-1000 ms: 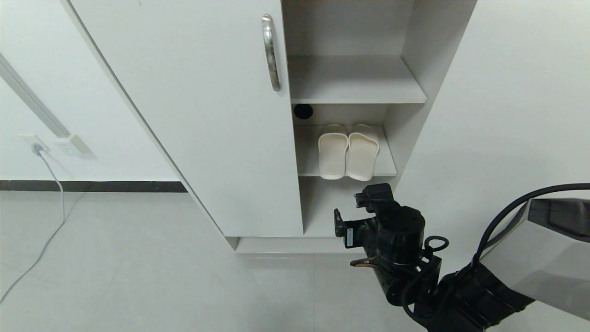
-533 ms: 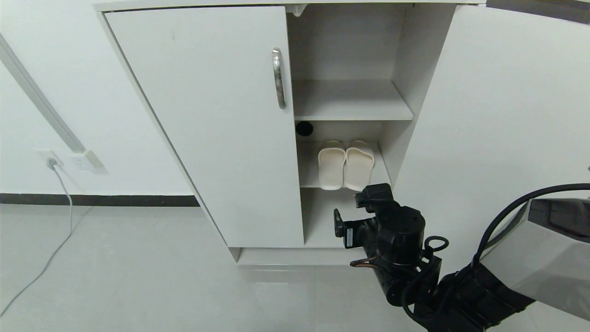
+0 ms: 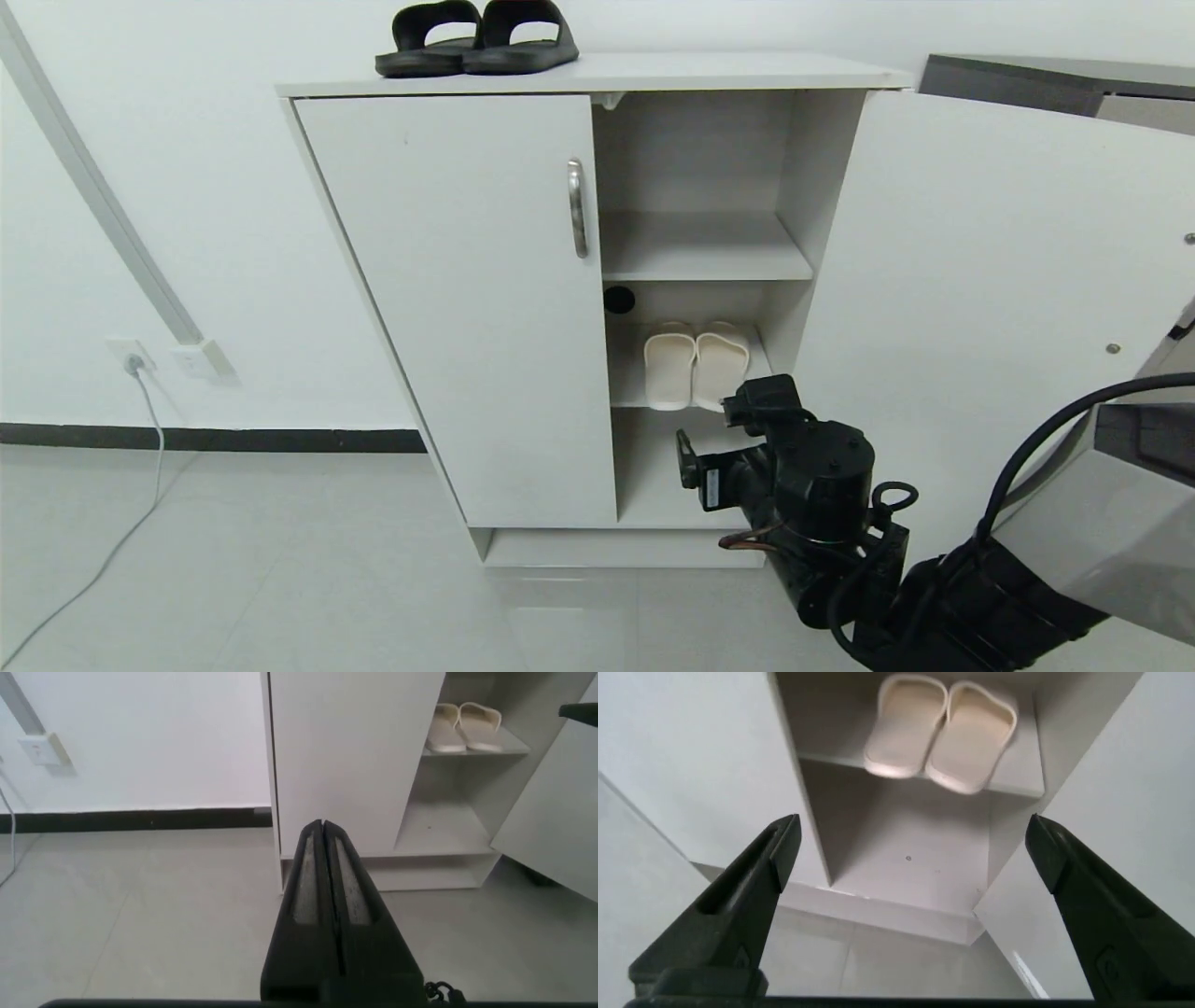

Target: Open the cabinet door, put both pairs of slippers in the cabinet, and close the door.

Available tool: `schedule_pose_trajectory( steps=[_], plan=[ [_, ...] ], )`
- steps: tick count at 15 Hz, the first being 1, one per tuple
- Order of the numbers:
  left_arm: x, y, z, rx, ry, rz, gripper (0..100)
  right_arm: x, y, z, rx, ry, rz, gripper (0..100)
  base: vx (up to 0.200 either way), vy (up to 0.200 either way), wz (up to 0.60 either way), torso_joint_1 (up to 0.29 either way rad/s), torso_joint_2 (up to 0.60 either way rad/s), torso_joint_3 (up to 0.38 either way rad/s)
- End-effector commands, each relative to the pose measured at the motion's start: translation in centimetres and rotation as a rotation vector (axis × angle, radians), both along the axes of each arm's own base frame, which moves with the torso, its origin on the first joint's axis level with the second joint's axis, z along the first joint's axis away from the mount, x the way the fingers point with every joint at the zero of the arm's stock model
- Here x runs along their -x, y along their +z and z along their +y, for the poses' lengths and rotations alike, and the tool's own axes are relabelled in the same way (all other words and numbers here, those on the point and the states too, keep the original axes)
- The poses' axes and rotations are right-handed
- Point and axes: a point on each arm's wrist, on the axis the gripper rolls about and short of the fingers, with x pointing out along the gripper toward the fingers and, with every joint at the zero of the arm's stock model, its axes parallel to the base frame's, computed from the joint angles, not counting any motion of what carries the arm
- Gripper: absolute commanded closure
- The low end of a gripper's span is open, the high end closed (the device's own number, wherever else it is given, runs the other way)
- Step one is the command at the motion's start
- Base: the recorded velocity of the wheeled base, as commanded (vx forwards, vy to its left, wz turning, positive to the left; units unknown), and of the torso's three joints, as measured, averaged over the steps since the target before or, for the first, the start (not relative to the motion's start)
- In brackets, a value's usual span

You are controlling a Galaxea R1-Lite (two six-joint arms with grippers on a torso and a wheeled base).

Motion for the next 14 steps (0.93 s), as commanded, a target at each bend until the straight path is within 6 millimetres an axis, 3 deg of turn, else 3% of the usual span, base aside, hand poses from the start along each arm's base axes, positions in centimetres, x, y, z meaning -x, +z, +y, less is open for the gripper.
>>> schedule_pose_trajectory(
  steps=[1,8,14],
  plan=[
    [0.0,0.0,0.0,0.001,0.001,0.001,100,0.2,0.4,-0.4,-0.005,-0.002,-0.005,0,0.0,0.0,0.0,0.007,0.01,0.203],
    [0.0,0.0,0.0,0.001,0.001,0.001,100,0.4,0.1,-0.7,0.001,0.0,0.003,0,0.0,0.0,0.0,0.0,0.0,0.064],
    [0.0,0.0,0.0,0.001,0.001,0.001,100,0.4,-0.2,-1.5,0.01,0.066,-0.035,0,0.0,0.2,0.0,0.004,0.0,0.005]
  ],
)
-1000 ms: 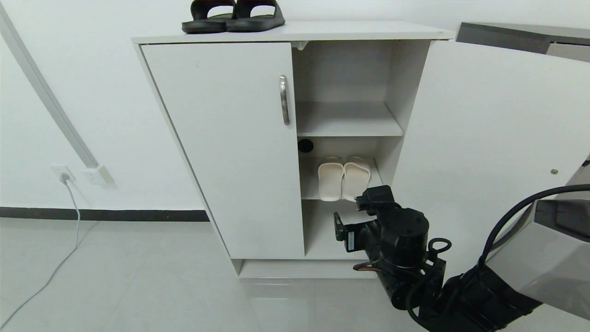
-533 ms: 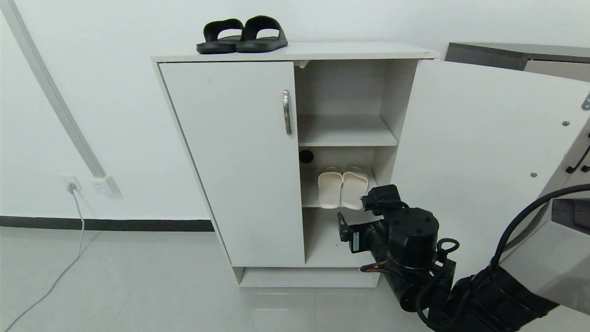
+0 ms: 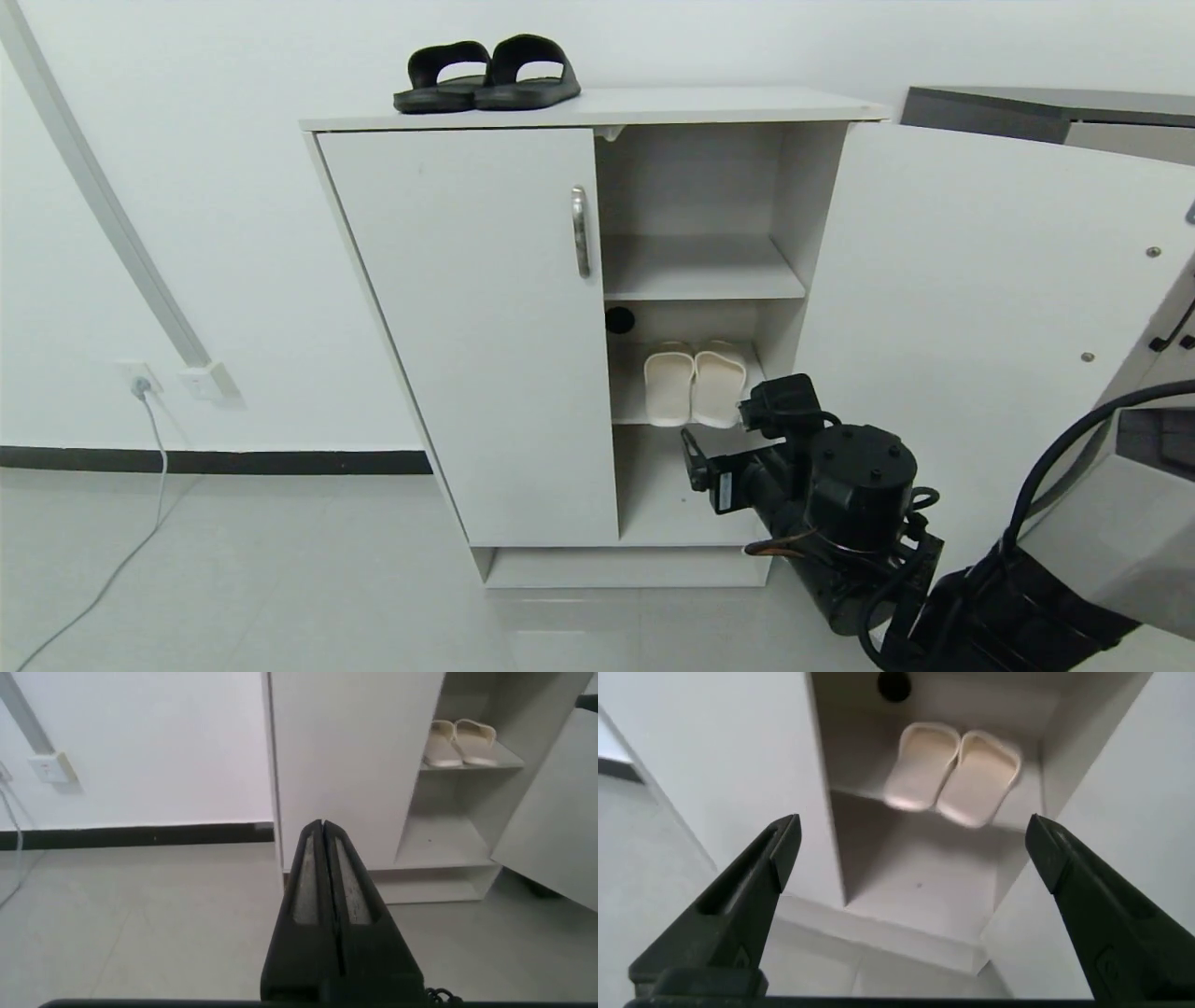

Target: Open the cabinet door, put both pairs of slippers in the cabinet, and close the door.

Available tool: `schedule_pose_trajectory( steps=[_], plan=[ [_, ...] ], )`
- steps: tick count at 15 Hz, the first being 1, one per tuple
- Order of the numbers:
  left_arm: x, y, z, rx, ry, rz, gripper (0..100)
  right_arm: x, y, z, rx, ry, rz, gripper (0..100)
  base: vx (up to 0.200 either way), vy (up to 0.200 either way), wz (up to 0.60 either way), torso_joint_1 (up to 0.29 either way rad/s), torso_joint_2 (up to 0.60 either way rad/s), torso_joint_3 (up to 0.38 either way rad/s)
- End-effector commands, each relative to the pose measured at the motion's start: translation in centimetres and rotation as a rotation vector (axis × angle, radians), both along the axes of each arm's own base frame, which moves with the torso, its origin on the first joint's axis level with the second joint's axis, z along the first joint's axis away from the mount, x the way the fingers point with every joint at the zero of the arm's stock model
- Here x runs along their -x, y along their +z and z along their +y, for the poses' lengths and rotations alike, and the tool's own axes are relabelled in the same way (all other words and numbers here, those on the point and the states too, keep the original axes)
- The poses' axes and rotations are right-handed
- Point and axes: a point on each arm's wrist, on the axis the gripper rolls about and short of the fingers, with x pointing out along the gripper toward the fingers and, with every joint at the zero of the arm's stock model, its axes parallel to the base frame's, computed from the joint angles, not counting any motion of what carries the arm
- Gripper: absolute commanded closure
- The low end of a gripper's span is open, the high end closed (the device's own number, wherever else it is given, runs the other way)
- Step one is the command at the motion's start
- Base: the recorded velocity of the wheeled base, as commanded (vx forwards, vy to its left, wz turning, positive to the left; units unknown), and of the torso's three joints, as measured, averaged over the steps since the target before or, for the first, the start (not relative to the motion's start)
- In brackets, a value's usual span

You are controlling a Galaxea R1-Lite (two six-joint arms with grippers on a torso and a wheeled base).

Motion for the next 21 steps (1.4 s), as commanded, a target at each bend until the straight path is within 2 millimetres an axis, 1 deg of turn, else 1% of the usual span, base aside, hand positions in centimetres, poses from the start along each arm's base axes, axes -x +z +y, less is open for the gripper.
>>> schedule_pose_trajectory(
  steps=[1,2,6,10,11,15,21],
  plan=[
    [0.0,0.0,0.0,0.0,0.0,0.002,100,0.0,-0.7,-0.1,0.023,0.012,0.01,0,0.0,0.2,0.0,0.007,0.0,0.002],
    [0.0,0.0,0.0,0.0,0.0,0.002,100,0.1,-1.1,-0.1,0.036,0.021,0.016,0,0.0,0.2,0.0,0.007,0.0,0.007],
    [0.0,0.0,0.0,0.0,0.0,0.002,100,0.0,-1.4,-0.1,0.029,0.024,0.01,0,0.0,0.2,0.0,-0.001,0.0,0.006],
    [0.0,0.0,0.0,0.0,0.0,0.002,100,0.8,-1.9,-0.7,0.059,0.053,-0.006,0,0.0,0.2,0.0,0.002,0.0,0.005],
    [0.0,0.0,0.0,0.0,0.0,0.002,100,0.8,-2.2,-0.7,0.066,0.059,-0.002,0,0.0,0.2,0.0,-0.002,0.01,0.007],
    [0.0,0.0,0.0,0.0,-0.001,0.002,100,0.7,-2.5,-0.6,0.061,0.068,-0.011,0,0.0,0.2,0.0,0.004,0.0,0.001],
    [0.0,0.0,0.0,0.002,0.0,0.002,100,0.6,-2.7,-0.4,0.065,0.07,-0.017,0,0.0,0.0,0.0,0.0,0.0,0.0]
  ],
)
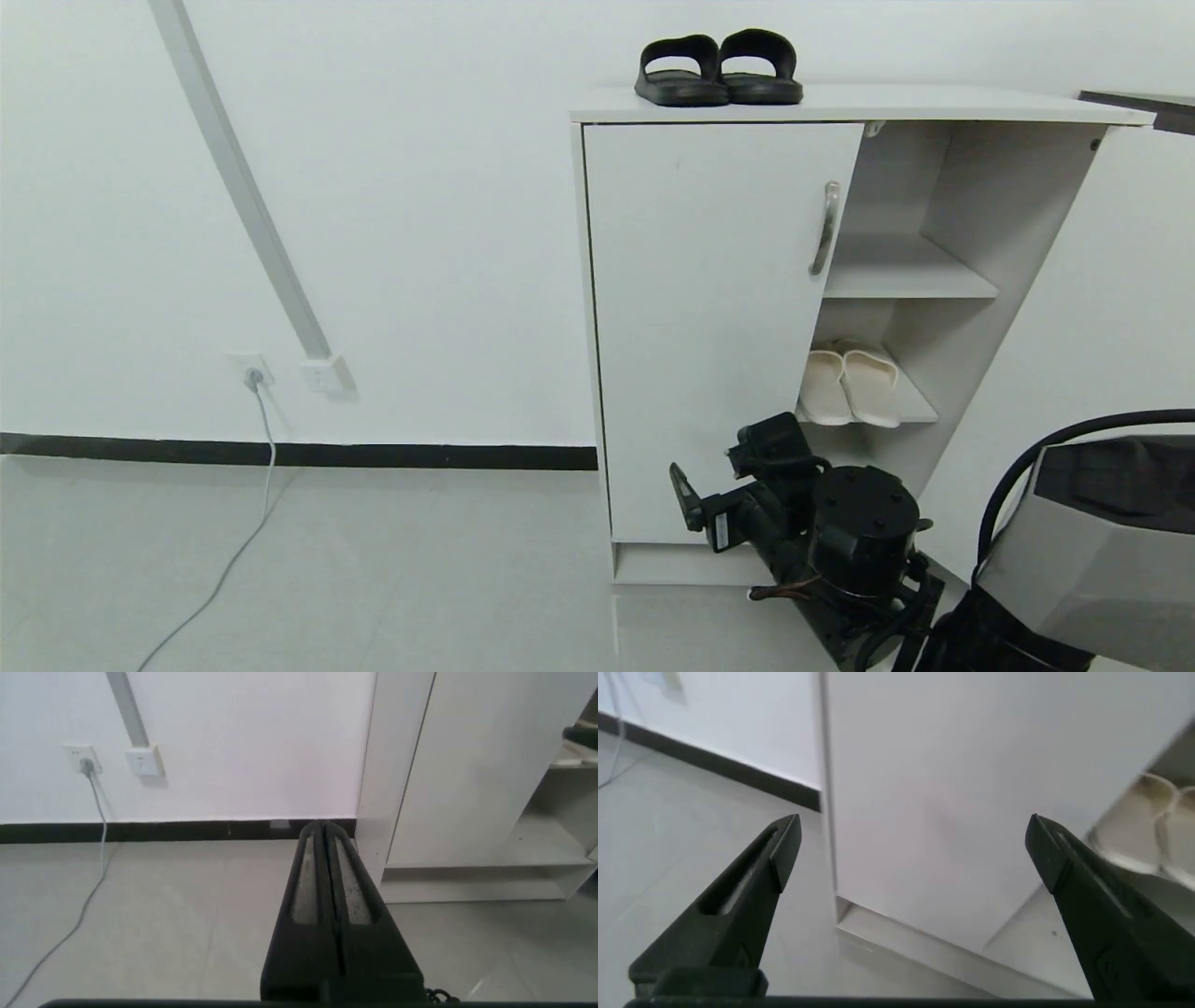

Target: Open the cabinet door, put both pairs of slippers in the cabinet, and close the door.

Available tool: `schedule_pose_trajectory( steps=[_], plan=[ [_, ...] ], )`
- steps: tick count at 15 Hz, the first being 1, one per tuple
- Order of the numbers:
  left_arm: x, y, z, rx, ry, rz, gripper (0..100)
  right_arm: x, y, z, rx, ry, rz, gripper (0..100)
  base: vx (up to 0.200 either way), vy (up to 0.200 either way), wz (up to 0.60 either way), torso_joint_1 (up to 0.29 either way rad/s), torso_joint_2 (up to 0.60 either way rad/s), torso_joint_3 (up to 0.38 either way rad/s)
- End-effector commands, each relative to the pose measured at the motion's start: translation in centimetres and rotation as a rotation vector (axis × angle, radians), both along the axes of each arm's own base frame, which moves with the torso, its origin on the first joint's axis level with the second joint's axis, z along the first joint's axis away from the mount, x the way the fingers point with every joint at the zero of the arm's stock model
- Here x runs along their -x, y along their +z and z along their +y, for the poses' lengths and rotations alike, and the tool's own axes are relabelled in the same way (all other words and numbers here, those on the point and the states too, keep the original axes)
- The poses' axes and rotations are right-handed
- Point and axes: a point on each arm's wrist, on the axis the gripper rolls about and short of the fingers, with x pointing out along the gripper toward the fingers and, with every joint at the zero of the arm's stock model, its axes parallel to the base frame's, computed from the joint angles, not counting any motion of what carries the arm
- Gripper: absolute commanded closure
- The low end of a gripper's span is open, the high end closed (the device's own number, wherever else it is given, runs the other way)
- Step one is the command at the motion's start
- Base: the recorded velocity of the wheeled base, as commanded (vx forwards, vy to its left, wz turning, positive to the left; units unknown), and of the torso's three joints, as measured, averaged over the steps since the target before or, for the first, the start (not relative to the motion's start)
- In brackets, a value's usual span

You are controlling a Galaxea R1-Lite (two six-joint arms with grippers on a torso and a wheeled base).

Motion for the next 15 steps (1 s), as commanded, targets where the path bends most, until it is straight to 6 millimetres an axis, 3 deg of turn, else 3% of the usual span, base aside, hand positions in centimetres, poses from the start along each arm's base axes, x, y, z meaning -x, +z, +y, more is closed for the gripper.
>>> schedule_pose_trajectory(
  steps=[1,11,15],
  plan=[
    [-0.01,0.01,0.0,0.0,-0.001,0.0,100,-0.09,-0.2,-0.01,0.004,-0.002,0.004,0,0.0,0.0,0.0,0.0,0.0,0.0],
    [-0.01,0.01,0.0,0.0,-0.001,0.0,100,0.03,-0.04,0.09,-0.006,0.022,-0.006,0,0.0,0.0,0.0,0.0,0.0,0.0],
    [-0.01,0.01,0.0,0.0,-0.001,0.0,100,0.01,-0.16,0.11,-0.001,0.024,-0.003,0,0.0,0.0,0.0,0.013,-0.18,-0.277]
  ],
)
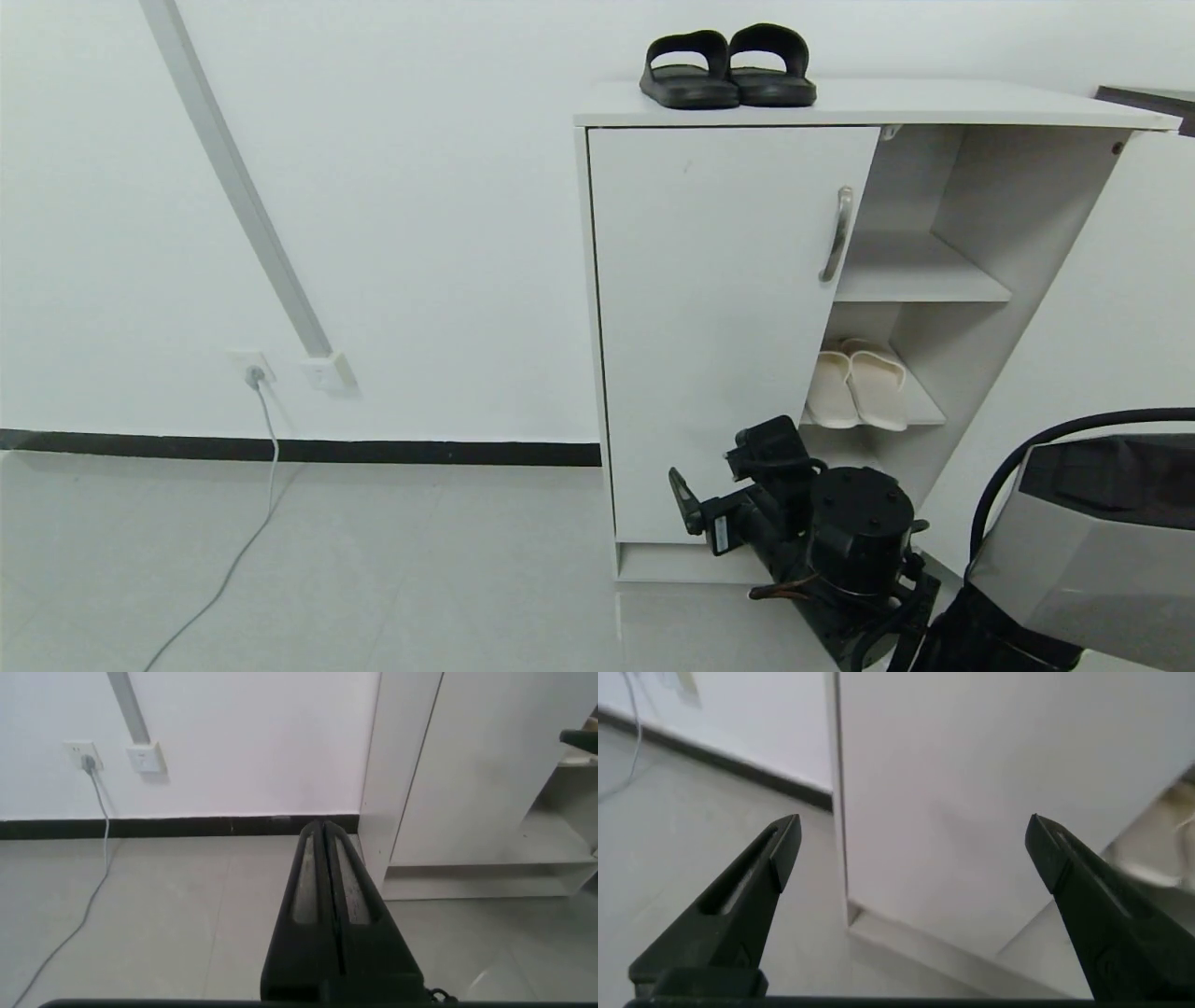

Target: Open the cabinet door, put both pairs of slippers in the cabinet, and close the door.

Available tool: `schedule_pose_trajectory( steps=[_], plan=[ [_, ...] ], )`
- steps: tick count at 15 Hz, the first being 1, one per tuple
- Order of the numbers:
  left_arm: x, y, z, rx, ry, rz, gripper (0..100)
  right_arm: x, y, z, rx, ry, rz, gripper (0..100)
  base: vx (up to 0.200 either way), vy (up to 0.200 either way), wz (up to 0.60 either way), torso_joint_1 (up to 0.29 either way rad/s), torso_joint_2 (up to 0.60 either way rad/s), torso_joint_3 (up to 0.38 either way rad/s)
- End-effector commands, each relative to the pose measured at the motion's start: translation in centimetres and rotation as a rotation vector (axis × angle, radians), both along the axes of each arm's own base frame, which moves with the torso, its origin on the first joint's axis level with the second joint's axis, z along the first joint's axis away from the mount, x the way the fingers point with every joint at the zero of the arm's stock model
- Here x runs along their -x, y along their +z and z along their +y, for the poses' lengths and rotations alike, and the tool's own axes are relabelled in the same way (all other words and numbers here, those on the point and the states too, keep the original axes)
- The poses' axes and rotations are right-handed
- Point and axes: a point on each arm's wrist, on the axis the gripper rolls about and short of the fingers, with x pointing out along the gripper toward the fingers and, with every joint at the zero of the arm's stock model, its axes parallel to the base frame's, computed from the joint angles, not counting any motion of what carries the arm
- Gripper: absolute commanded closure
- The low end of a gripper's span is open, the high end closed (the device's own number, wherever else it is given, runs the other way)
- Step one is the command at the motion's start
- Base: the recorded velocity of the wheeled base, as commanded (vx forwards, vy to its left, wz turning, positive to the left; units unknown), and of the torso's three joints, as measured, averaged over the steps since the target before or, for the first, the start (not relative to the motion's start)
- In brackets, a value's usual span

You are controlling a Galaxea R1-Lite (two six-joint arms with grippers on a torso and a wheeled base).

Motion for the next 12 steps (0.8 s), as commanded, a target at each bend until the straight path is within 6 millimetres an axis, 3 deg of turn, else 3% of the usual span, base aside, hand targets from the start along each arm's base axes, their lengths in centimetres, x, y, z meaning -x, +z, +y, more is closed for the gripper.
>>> schedule_pose_trajectory(
  steps=[1,12],
  plan=[
    [-0.01,0.03,0.0,0.0,0.001,-0.001,100,-0.03,0.04,-0.02,-0.005,-0.002,-0.004,0,0.0,0.0,0.0,0.051,-0.51,-0.364],
    [-0.01,0.03,0.0,0.0,0.001,-0.001,100,0.06,-0.65,-0.03,0.019,-0.001,0.01,0,0.0,0.0,0.0,0.115,-0.48,-0.343]
  ],
)
